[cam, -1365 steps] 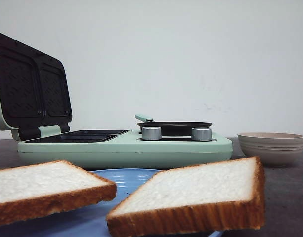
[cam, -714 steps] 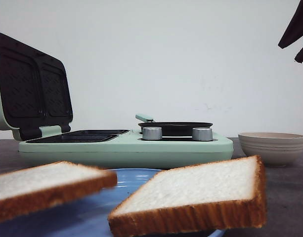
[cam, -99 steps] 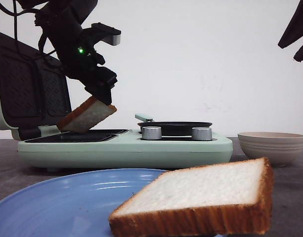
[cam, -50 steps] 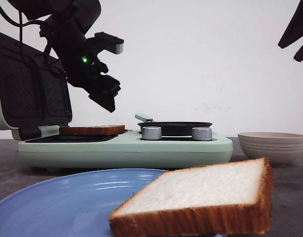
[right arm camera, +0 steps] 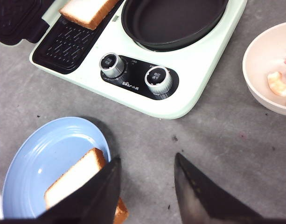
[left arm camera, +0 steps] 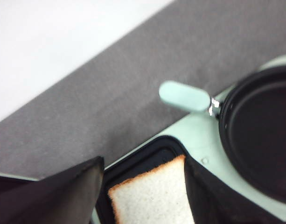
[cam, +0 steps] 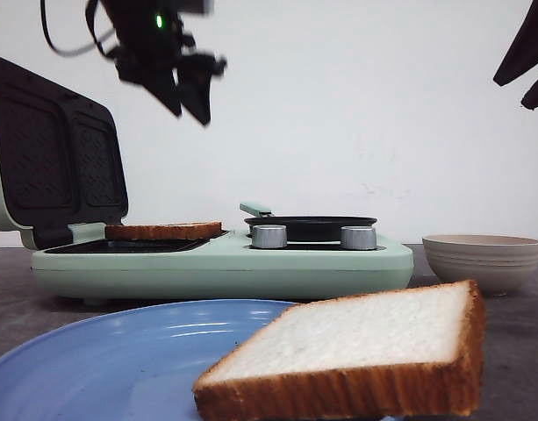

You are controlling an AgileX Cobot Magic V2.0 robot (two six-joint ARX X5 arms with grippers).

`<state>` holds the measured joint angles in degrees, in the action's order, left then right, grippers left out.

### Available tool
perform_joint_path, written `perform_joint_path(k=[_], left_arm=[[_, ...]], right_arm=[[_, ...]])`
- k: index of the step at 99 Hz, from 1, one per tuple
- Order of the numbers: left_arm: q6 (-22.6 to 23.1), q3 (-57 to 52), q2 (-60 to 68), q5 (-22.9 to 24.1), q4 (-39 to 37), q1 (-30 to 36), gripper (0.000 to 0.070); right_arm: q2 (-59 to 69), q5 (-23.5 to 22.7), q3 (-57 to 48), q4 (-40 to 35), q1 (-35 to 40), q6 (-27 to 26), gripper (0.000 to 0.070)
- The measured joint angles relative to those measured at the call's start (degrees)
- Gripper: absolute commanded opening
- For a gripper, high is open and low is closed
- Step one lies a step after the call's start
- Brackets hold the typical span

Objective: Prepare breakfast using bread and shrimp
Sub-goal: 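Raise the left gripper away from the sandwich press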

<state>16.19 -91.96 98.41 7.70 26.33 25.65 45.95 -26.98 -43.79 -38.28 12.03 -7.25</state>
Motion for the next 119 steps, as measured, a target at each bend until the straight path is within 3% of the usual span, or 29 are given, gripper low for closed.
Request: perform_joint_path(k=[12, 28, 41, 59, 94, 119], left_arm=[[-2.9, -1.9, -2.3, -0.7, 4.8, 0.0, 0.0312], [-6.6, -1.8, -5.2, -7.3, 8.4, -0.4, 0.0303], [-8.4, -1.8, -8.8, -12.1, 9.2, -0.9, 0.0228], [-9.6, 1.8, -15.0, -16.3, 9.8, -1.6, 0.023], [-17.2, 28.6, -35.6, -16.6, -6.0, -1.8, 0.0232], [-21.9, 37.8, -47.4, -16.0, -6.8, -0.5, 0.0232]], right_arm=[[0.0, 0.0, 0.0, 0.0, 0.0, 0.0, 0.0215], [0.0, 0.0, 0.0, 0.0, 0.0, 0.0, 0.0215], [0.0, 0.0, 0.0, 0.0, 0.0, 0.0, 0.0215], [0.0, 0.0, 0.0, -0.1, 0.0, 0.0, 0.0215], [0.0, -0.3, 0.0, -1.4, 0.0, -0.1, 0.0215], [-0.1, -5.4, 3.6, -0.4, 0.0, -1.9, 0.0216]])
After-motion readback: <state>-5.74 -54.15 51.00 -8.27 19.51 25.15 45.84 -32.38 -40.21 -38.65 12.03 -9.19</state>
